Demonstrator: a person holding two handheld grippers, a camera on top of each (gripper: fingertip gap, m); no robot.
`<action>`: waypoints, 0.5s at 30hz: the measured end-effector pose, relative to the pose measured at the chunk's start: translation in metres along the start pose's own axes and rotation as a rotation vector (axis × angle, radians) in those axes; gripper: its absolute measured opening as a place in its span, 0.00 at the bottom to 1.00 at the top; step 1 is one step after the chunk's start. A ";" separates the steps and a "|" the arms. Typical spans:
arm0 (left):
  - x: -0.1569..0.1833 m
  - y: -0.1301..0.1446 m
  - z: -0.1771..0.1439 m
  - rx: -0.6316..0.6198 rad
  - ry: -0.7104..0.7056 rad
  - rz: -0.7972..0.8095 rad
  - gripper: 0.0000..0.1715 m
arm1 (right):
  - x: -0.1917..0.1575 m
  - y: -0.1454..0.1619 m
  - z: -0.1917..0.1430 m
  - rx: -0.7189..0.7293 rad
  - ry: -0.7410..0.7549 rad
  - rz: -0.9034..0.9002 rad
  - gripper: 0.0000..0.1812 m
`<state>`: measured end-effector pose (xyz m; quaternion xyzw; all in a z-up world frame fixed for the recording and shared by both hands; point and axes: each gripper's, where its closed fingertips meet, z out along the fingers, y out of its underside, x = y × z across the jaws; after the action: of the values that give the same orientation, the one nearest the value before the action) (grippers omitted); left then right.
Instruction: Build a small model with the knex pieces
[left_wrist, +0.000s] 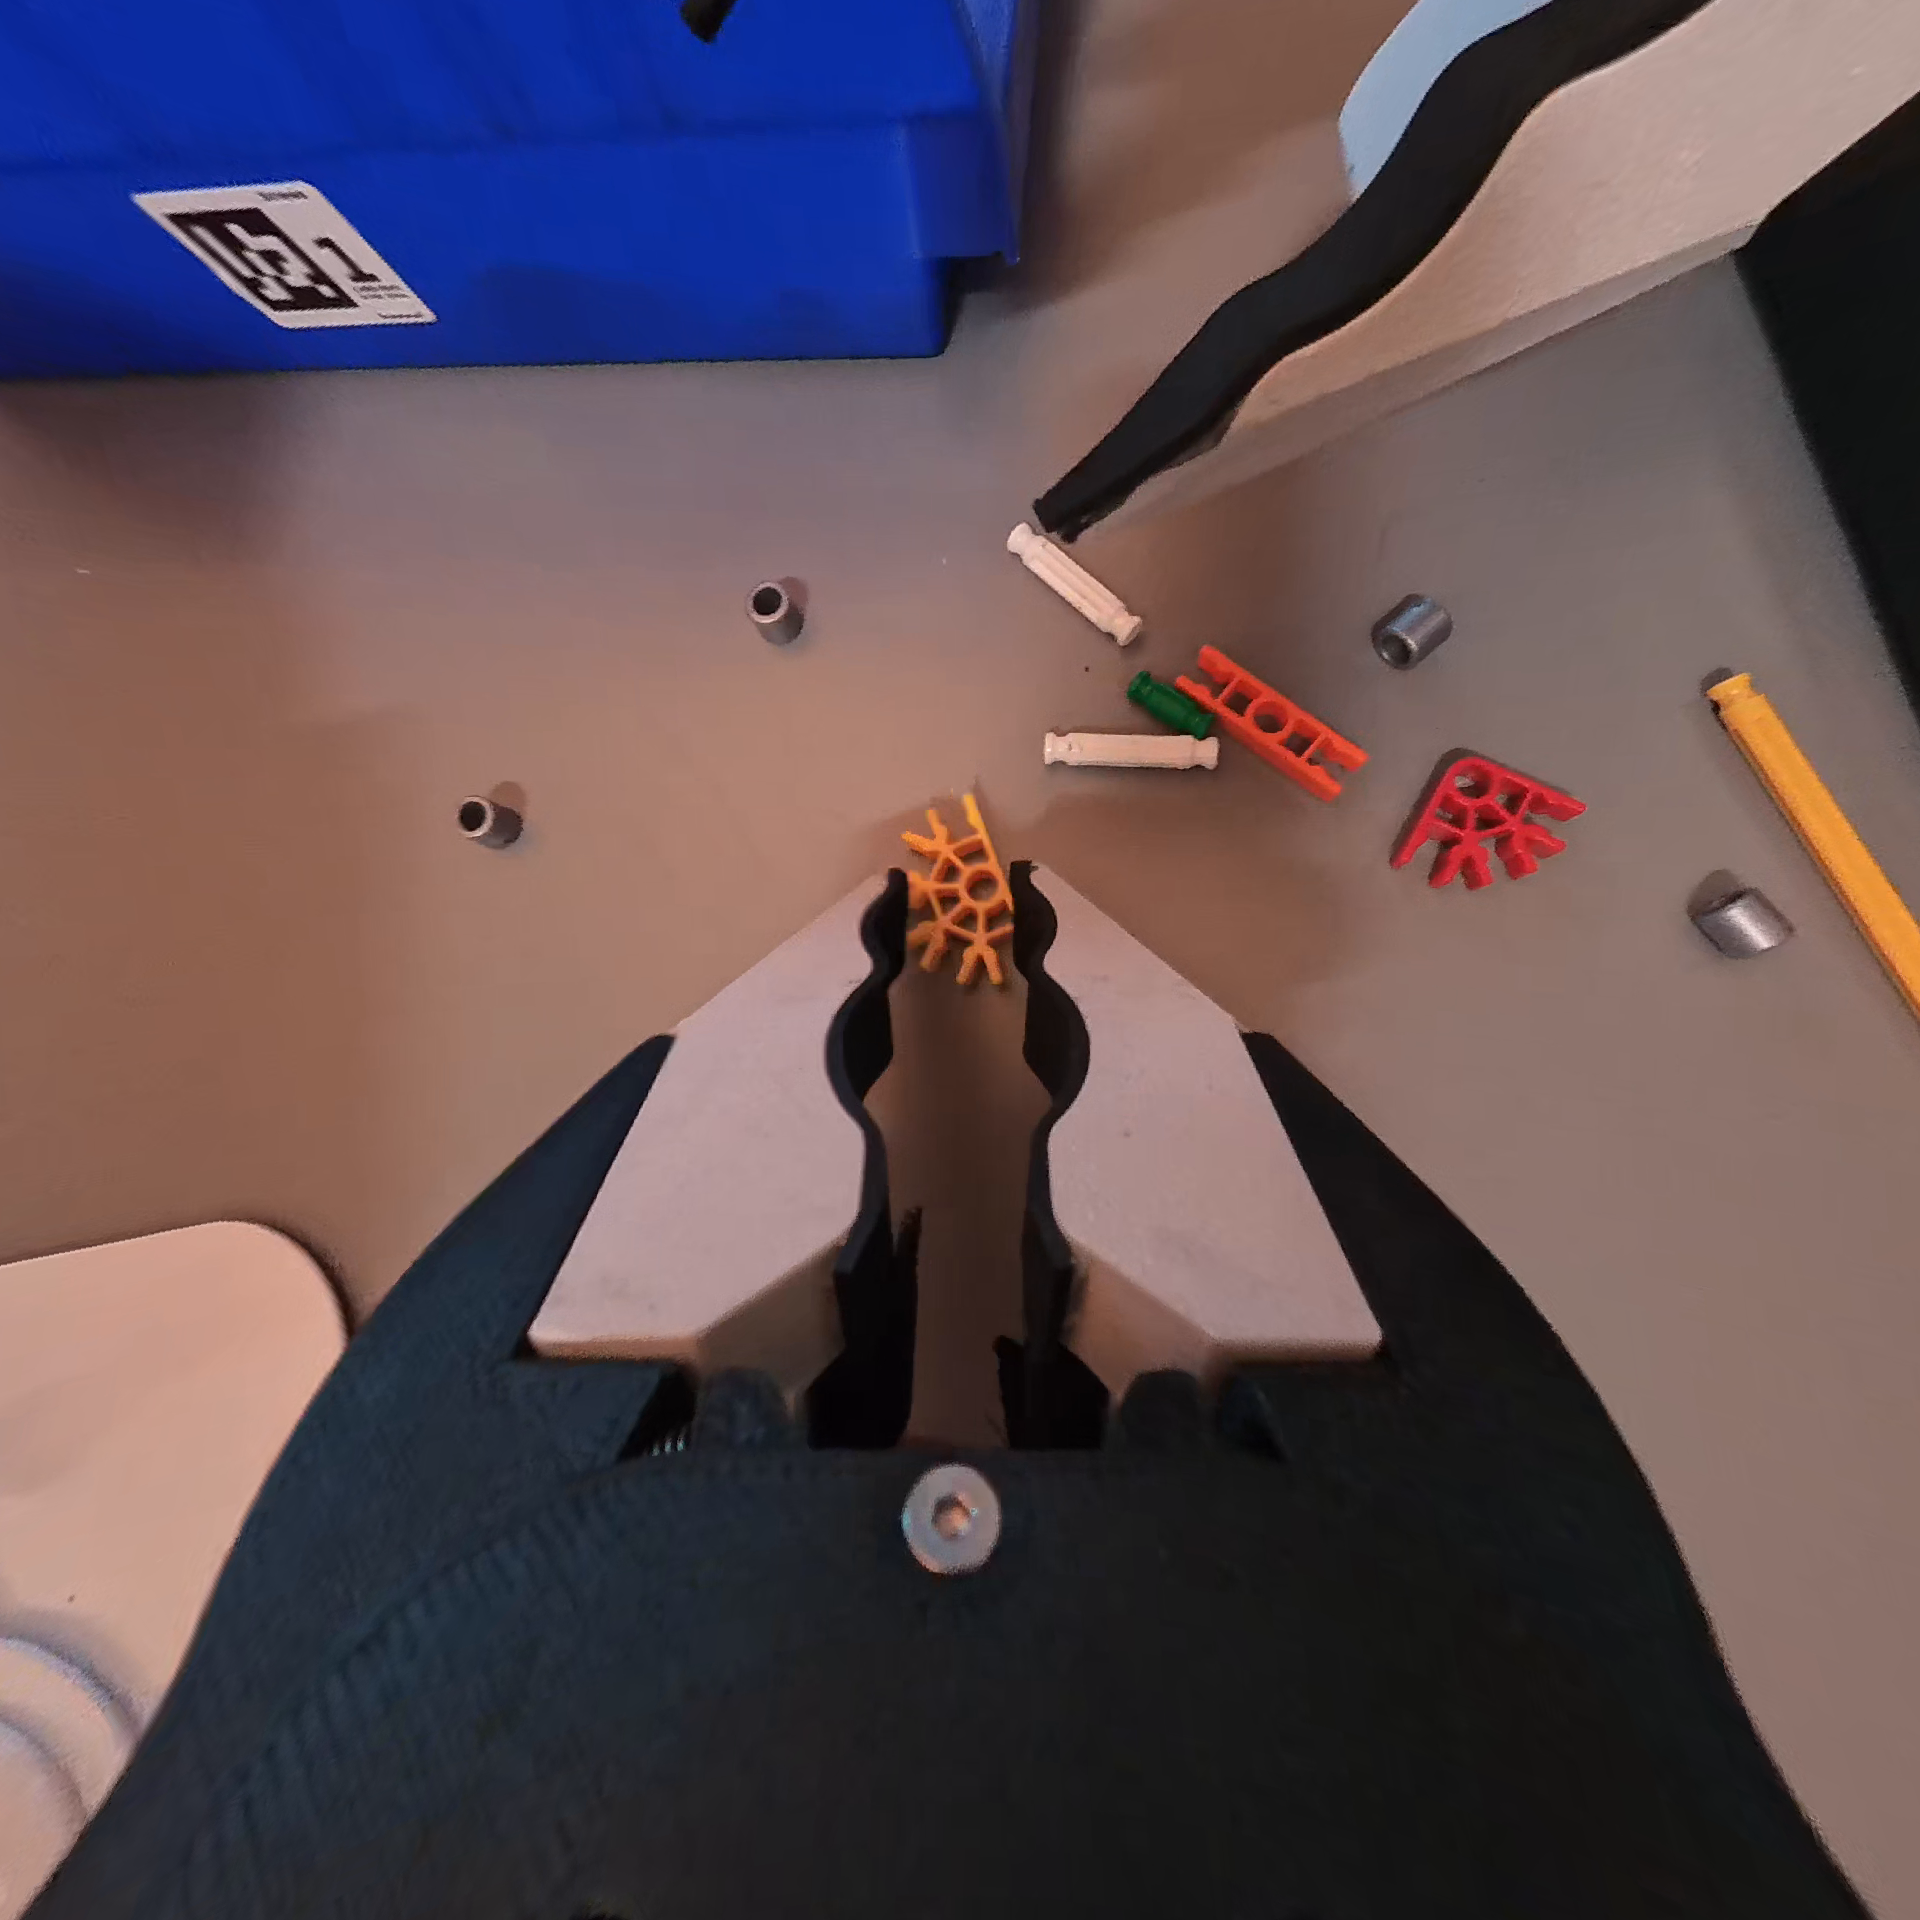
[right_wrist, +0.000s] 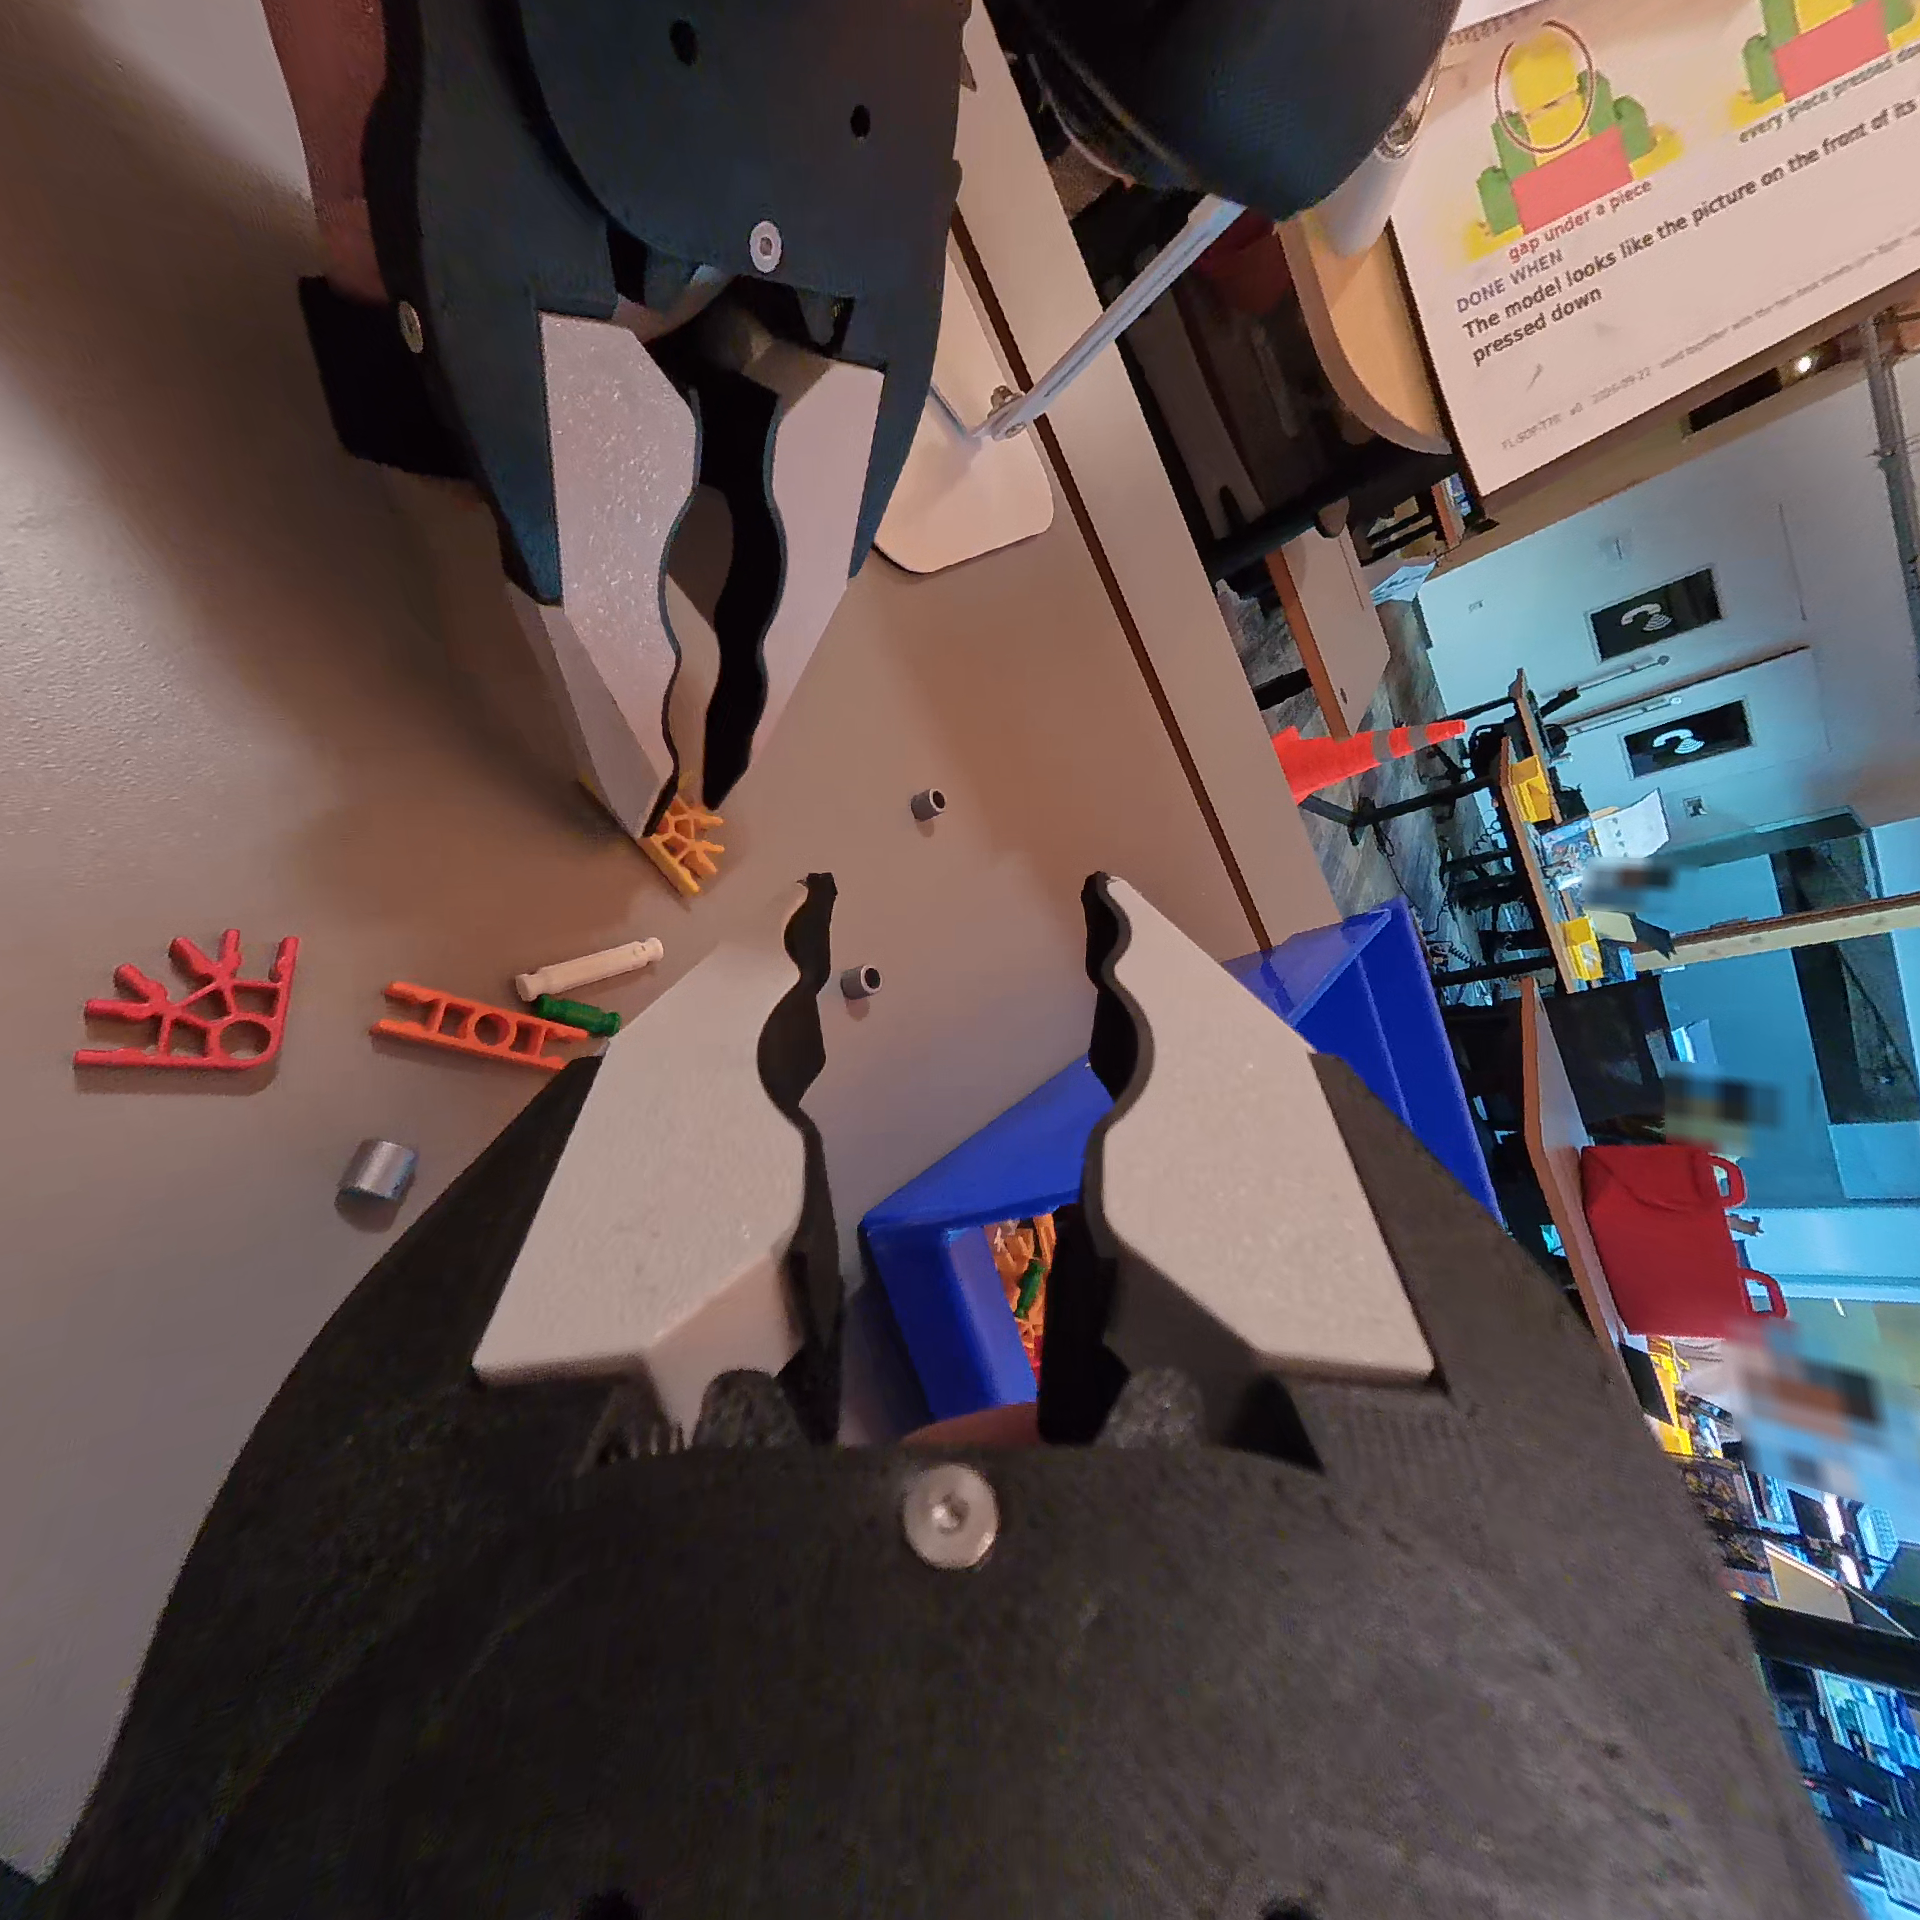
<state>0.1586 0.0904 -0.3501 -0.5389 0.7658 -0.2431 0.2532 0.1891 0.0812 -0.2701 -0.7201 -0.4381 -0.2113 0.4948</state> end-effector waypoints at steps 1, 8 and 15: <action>-0.001 0.000 -0.001 0.003 -0.007 0.003 0.14 | 0.000 0.000 0.000 0.002 0.000 0.000 0.27; 0.007 0.006 0.005 -0.016 0.082 -0.059 0.22 | 0.001 -0.001 -0.001 0.005 0.001 0.001 0.26; 0.001 0.005 0.005 -0.012 0.038 -0.043 0.13 | -0.004 -0.001 -0.001 0.006 -0.015 -0.004 0.26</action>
<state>0.1576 0.0911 -0.3570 -0.5520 0.7601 -0.2543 0.2299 0.1865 0.0788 -0.2717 -0.7192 -0.4440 -0.2057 0.4932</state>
